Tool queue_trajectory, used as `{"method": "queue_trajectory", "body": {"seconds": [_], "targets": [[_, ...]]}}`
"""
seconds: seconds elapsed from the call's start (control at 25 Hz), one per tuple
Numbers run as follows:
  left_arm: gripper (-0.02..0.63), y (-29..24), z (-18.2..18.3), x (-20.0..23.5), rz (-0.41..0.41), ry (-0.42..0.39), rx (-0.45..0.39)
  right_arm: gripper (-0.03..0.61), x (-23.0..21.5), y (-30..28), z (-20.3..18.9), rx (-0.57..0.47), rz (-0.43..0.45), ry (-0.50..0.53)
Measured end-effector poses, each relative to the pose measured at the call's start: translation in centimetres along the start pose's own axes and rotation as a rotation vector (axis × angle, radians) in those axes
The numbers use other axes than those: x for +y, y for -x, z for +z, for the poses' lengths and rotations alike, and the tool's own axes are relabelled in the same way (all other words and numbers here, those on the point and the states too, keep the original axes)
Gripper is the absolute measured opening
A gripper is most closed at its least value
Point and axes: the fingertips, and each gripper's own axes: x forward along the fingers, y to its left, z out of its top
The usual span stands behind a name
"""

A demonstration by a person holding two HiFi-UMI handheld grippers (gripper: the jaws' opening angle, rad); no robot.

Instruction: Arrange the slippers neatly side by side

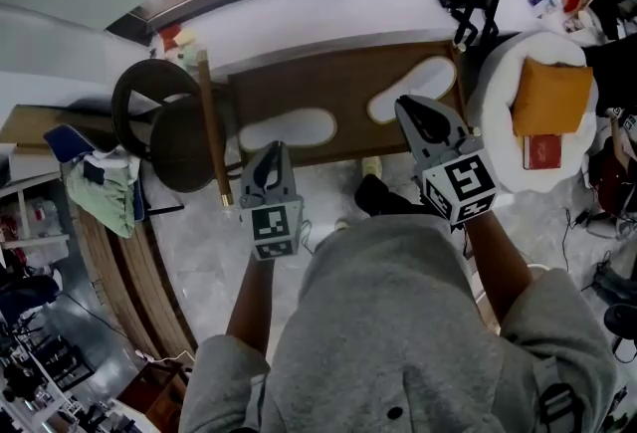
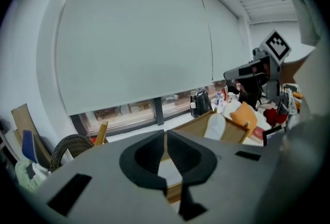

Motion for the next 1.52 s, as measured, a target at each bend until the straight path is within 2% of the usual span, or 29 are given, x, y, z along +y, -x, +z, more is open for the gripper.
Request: {"method": "queue_trajectory", "body": {"seconds": [0.2,0.28,0.32,0.52,0.72,0.96,1.24,1.36,1.52], "targets": [[0.047,-2.9,-3.0,-0.4,-0.035,-0.086,0.115,0.035,-1.7,-1.3,-0.1,0.019,0.026,-0.008],[0.131,-3.9,-4.7,-0.3,-0.048,-0.126,0.173,0.035,-2.0,-1.9,-0.2,0.02,0.038,-0.006],[0.148,-4.4,-5.7,-0.3,-0.058,-0.14,0.204,0.037,-2.2,-2.2,-0.2,0.021,0.043,-0.005],[0.186,-6.7,-10.6,-0.3,-0.094,-0.208,0.347,0.035,-3.5,-3.0,-0.3,0.022,0.056,-0.002],[0.216,-9.0,-14.7,-0.1,-0.115,-0.339,0.481,0.037,-4.9,-3.1,-0.6,0.029,0.049,0.001],[0.216,-10.9,-16.2,0.6,-0.103,-0.523,0.507,0.035,-6.6,-2.8,-1.1,0.049,0.036,-0.005],[0.207,-12.4,-17.8,0.0,-0.167,-0.71,0.544,0.035,-7.1,-2.5,-1.8,0.06,0.02,-0.01],[0.135,-12.7,-18.2,0.0,-0.183,-0.724,0.562,0.037,-7.4,-2.3,-1.9,0.063,0.016,-0.009],[0.078,-13.0,-18.2,0.6,-0.167,-0.72,0.579,0.035,-7.9,-2.4,-2.0,0.069,0.015,-0.005]]}}
